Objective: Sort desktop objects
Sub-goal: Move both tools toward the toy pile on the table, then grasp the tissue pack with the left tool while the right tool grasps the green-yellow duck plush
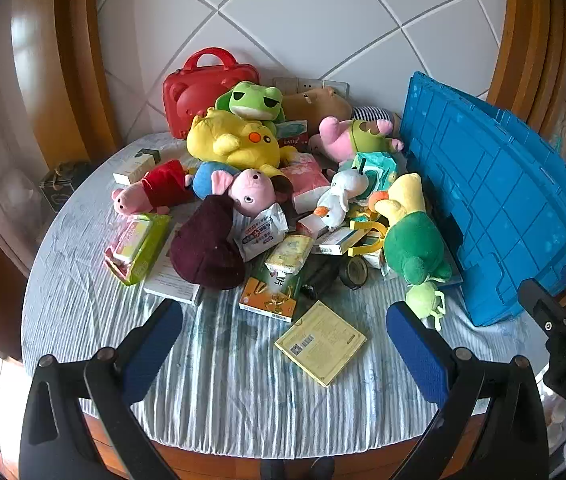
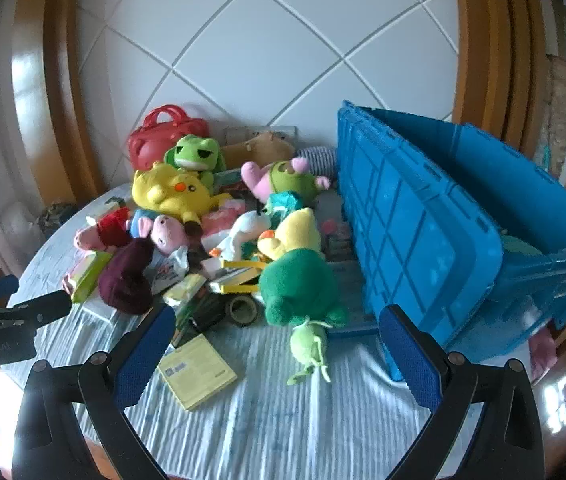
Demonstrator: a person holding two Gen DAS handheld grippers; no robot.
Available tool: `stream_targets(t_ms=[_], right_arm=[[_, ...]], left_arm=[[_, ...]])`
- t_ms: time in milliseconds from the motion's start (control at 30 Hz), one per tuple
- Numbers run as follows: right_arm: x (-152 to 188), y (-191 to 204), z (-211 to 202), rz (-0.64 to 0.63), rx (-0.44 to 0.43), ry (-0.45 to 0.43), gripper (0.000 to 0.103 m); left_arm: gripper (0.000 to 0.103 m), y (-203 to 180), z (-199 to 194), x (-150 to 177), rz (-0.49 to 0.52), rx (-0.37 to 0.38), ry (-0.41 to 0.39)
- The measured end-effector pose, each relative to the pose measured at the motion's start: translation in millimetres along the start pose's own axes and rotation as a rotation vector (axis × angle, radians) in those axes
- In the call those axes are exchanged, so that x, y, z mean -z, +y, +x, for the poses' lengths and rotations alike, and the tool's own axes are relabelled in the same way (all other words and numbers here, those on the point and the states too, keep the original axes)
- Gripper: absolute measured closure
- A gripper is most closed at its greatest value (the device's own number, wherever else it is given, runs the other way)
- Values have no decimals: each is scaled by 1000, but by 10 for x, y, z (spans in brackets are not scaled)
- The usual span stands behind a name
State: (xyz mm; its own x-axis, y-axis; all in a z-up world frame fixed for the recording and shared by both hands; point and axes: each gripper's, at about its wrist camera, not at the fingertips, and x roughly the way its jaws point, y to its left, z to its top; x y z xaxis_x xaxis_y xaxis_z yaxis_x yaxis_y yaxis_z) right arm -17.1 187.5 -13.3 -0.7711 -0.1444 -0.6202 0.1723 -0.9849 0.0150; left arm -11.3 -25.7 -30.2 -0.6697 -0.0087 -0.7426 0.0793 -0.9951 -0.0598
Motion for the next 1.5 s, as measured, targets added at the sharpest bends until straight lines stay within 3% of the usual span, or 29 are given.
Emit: stream_targets(t_ms=[233,467,600,900,1300,1500], right_arm=[[7,-35,157,-23,-47,33,0],[116,45,578,-61,-108,133,0],[243,124,867,-41,-124,206,0],[273,204,1404,77,-18,281,0],[143,46,1858,142,125,319,0],[36,-141,2117,145,124,323,0]], left_arm=[[0,61,148,24,-5,-18,36],[0,305,502,130,-24,-48,89],[0,470,883,207,-4,-66,177],[1,749,1705,125,66,6,331],[1,503,2436,-283,174,81,360],[1,221,2763,-382,198,91,375]])
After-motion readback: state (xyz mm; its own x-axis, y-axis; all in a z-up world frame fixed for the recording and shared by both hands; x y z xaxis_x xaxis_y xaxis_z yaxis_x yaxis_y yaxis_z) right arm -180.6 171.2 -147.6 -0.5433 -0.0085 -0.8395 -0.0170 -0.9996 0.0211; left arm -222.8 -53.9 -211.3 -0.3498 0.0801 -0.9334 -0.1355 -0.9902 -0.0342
